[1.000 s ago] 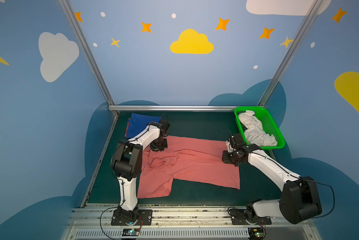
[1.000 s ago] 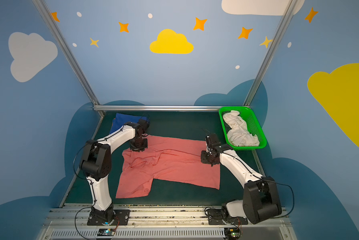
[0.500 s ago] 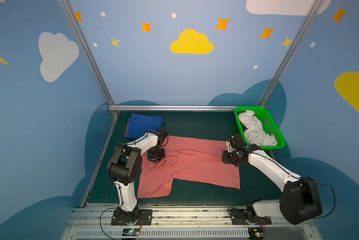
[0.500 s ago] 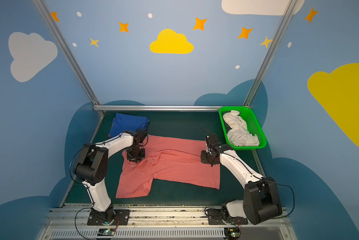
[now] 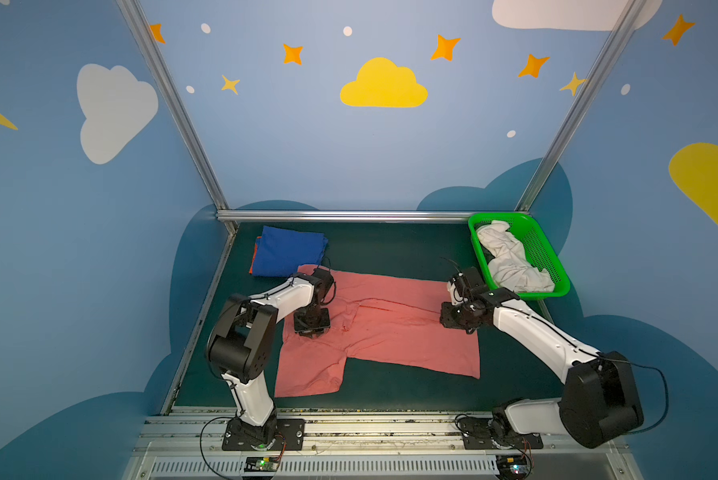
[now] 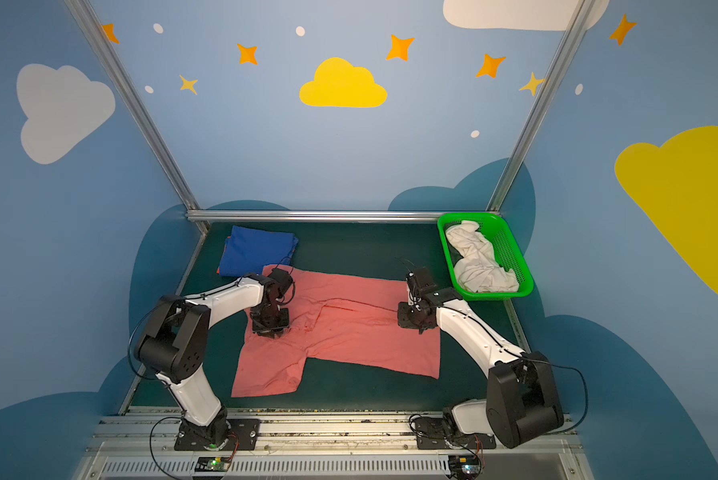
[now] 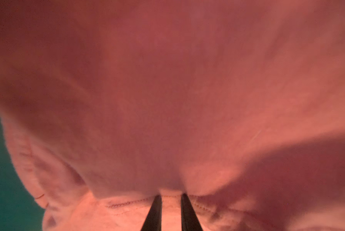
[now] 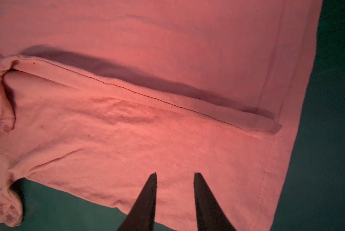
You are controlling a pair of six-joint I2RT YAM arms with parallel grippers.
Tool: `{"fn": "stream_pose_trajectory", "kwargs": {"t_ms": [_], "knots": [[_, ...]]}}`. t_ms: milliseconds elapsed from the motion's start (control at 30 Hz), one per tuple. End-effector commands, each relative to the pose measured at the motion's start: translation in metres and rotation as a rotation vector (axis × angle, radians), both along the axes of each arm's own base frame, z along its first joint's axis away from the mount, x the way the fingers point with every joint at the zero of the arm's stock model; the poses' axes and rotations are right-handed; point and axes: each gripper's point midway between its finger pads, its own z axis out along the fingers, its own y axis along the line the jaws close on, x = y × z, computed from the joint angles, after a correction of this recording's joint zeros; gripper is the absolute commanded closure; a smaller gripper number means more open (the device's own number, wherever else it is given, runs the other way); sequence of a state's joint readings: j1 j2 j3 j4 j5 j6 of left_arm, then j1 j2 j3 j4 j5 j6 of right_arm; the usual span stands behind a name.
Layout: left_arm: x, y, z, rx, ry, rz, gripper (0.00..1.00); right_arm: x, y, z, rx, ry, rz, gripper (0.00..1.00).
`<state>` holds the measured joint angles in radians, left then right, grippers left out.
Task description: Fold and stack the t-shirts
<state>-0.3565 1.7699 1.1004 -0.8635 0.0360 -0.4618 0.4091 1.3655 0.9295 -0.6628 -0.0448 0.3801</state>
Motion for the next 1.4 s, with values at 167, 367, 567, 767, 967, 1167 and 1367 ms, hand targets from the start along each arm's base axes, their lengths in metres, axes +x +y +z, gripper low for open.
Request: {"fn": "stream_pose_trajectory", "kwargs": {"t_ms": [167,367,567,767,967,1167,1367], "knots": [[0.008,0.004,0.035,0.01,-0.096,0.012,0.78,0.003,0.08,0.043,0.184,-0.06,0.147,0.68],[0.02,0.019,0.054,0.051,-0.17,0.039,0.77,-0.005,0.16,0.034,0.244,0.0,0.319,0.78],[0.053,0.04,0.069,0.065,-0.236,0.088,0.71,-0.019,0.233,0.002,0.277,0.12,0.458,0.78],[0.108,0.063,0.084,0.051,-0.322,0.141,0.52,-0.023,0.263,-0.024,0.232,0.18,0.501,0.71],[0.168,0.073,0.091,-0.034,-0.422,0.16,0.42,-0.009,0.253,-0.02,0.198,0.158,0.479,0.64],[0.208,0.073,0.075,-0.067,-0.427,0.107,0.32,0.032,0.191,-0.007,0.167,0.109,0.352,0.57],[0.231,0.068,0.056,-0.129,-0.411,0.085,0.39,0.074,0.094,-0.009,0.088,0.088,0.162,0.52]]}}
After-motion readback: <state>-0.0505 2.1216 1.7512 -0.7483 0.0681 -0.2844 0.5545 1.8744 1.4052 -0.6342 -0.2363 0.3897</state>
